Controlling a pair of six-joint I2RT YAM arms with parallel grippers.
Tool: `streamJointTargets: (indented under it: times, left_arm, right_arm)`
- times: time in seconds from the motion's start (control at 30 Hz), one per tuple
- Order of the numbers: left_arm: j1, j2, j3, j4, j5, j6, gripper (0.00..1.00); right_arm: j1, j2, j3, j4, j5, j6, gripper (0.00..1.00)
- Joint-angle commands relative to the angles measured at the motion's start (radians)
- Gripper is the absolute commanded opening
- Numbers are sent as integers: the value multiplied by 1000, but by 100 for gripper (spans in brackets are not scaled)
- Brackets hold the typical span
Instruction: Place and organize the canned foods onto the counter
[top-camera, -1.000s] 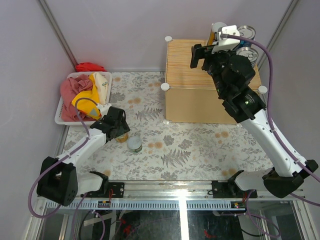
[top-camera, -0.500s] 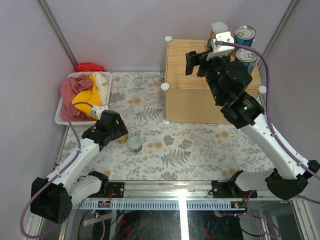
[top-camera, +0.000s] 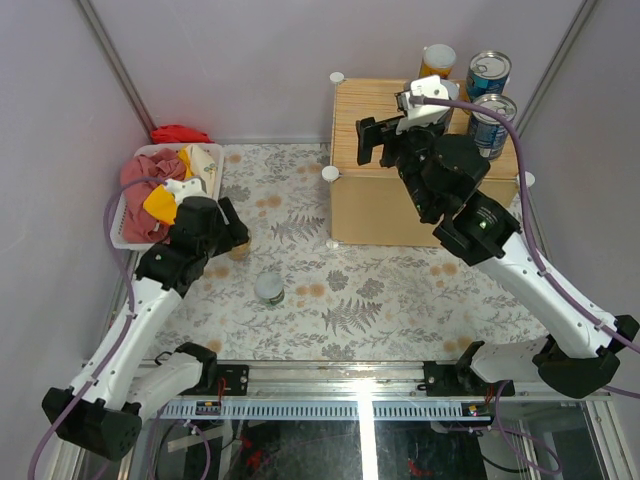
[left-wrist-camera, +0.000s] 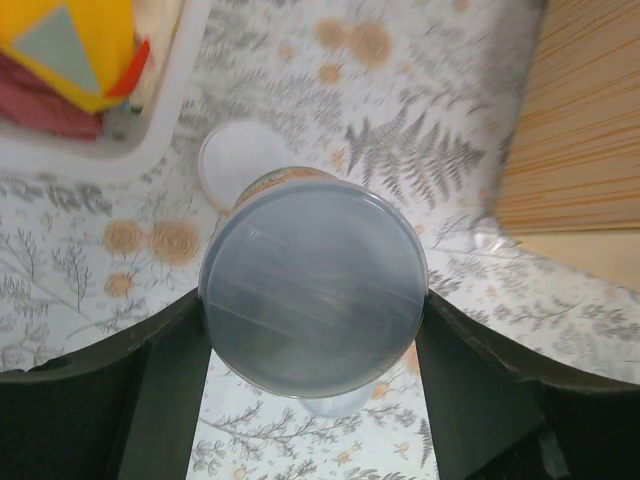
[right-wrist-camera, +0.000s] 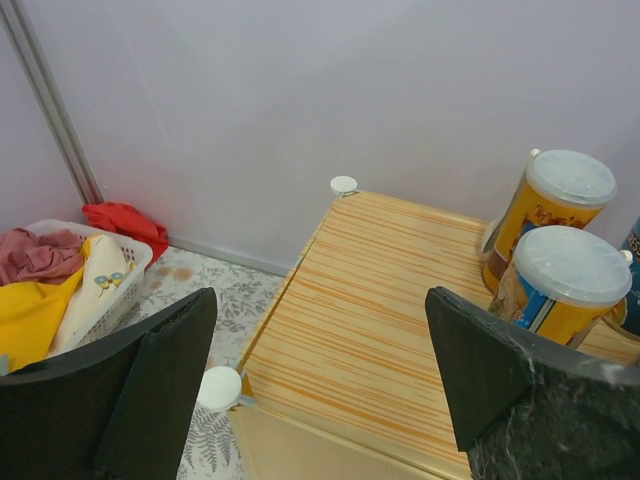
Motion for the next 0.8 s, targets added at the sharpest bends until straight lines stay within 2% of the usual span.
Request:
streamJointTargets:
  times: [0.0, 0.37, 0.77]
  left_arm:
    - [4, 13, 175, 64, 26, 56, 0]
    - [-15, 241, 582, 92, 119, 117, 0]
    - [-214, 492, 895, 209, 52, 176, 0]
  right_arm:
    - [32, -27, 13, 14, 41, -24, 92]
    - [51, -61, -20, -17, 57, -19, 92]
    - [50, -94, -59, -28, 63, -23, 92]
